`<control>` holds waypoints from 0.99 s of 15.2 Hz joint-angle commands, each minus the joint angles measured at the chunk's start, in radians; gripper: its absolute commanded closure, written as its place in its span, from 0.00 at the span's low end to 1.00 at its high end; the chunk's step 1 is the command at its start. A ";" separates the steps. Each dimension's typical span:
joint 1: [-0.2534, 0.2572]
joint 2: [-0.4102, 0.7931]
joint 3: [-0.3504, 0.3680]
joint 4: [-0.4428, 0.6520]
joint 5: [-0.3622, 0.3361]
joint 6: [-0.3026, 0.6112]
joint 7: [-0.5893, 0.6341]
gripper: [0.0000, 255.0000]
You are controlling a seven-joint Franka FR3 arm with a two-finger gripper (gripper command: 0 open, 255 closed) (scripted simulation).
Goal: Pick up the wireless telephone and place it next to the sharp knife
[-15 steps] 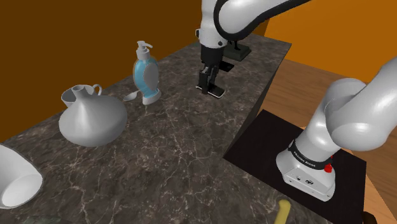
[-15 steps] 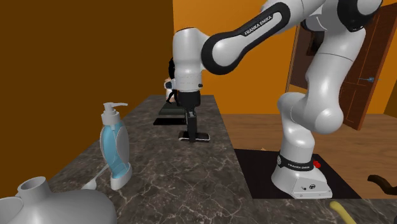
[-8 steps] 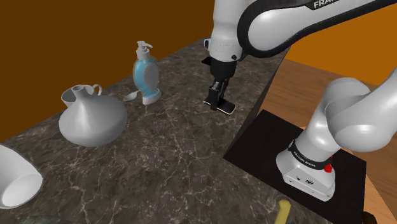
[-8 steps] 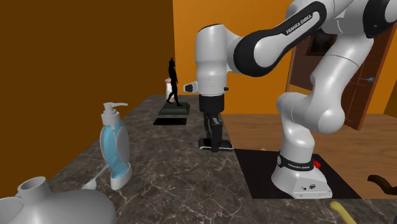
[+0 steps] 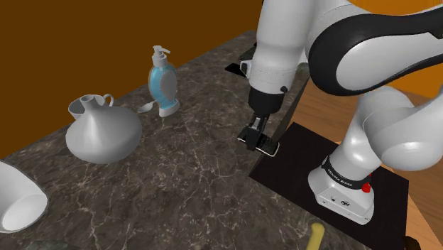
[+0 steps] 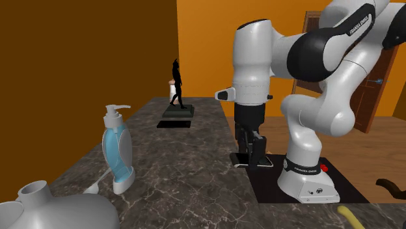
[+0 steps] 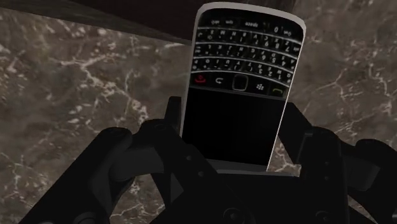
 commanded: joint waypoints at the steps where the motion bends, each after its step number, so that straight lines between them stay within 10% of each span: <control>1: 0.040 -0.042 0.040 -0.016 0.036 -0.019 0.053 1.00; 15: 0.237 -0.108 0.289 -0.043 0.242 -0.014 0.332 1.00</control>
